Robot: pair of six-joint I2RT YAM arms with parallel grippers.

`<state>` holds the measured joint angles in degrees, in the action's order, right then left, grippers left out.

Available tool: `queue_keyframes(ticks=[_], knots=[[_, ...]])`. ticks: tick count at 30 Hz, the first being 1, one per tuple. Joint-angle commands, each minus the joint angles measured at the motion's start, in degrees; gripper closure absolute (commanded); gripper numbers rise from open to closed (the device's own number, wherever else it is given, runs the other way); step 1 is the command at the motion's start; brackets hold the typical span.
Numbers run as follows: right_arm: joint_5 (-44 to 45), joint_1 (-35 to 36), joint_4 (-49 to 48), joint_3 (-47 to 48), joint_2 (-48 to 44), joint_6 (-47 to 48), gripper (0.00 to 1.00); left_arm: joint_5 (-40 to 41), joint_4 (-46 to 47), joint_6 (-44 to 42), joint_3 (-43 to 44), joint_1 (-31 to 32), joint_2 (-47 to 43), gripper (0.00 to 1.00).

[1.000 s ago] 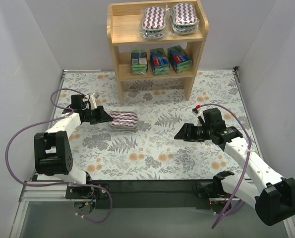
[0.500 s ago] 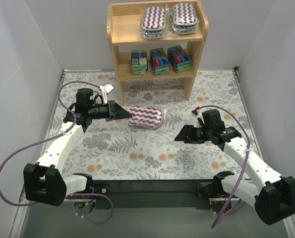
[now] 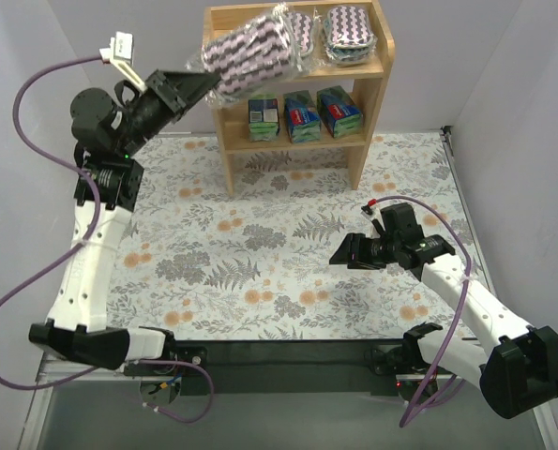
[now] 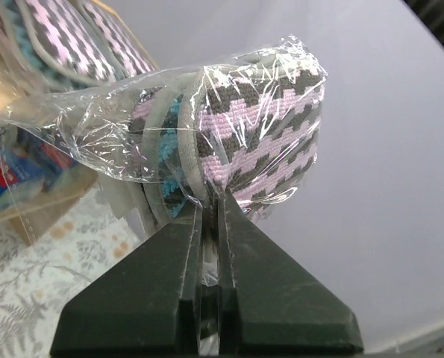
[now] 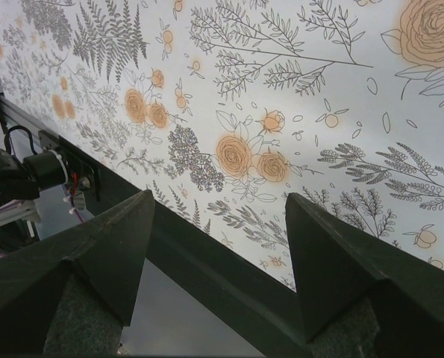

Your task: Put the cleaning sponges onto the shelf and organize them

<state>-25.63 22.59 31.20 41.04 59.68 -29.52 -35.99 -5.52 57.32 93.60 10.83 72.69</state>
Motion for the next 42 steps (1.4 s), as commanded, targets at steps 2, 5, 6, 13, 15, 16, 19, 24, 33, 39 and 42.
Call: queue_keyframes(ticks=[2, 5, 6, 13, 15, 16, 19, 24, 33, 39, 42], knots=[[0.14, 0.26, -0.70, 3.08, 0.44, 1.13, 0.34, 13.56, -2.83, 9.56, 8.25, 0.50, 9.57, 1.00], [-0.04, 0.26, -1.40, 3.26, 0.35, 0.95, 0.35, 25.59, -4.41, 8.51, 15.72, 4.45, 13.53, 1.00], [-0.12, 0.26, -1.58, 3.26, 0.44, 0.87, 0.35, 32.14, -4.85, 8.34, 17.73, 6.64, 14.58, 1.00], [-0.48, 0.18, -2.46, 3.17, 0.00, 0.95, 0.35, 60.80, -9.77, 8.43, 30.91, 16.93, 20.91, 1.00], [-0.74, 0.26, -2.55, 3.00, -0.35, 0.95, 0.35, 66.98, -11.09, 7.29, 33.91, 21.22, 23.45, 1.00], [-0.74, 0.26, -2.72, 3.00, -0.35, 1.04, 0.35, 72.76, -11.18, 6.24, 35.06, 22.55, 24.25, 1.00], [-1.00, 0.18, -2.72, 2.73, -0.70, 1.48, 0.35, 81.93, -11.18, 2.19, 39.45, 27.48, 27.24, 1.00], [-1.36, 0.26, -2.72, 2.47, -0.88, 2.27, 0.35, 95.03, -10.30, -0.63, 42.63, 31.26, 31.29, 1.00], [-2.32, 0.26, -2.81, 2.56, -0.71, 3.59, 0.35, 100.85, -6.08, 0.16, 40.78, 31.53, 34.10, 1.00], [-3.11, 0.26, -2.90, 2.82, -0.18, 4.38, 0.35, 100.59, -6.17, 4.20, 40.78, 31.53, 35.94, 1.00], [-3.29, 0.26, -2.81, 2.73, -0.35, 4.73, 0.35, 101.46, -7.14, 6.31, 39.38, 31.53, 35.77, 1.00]])
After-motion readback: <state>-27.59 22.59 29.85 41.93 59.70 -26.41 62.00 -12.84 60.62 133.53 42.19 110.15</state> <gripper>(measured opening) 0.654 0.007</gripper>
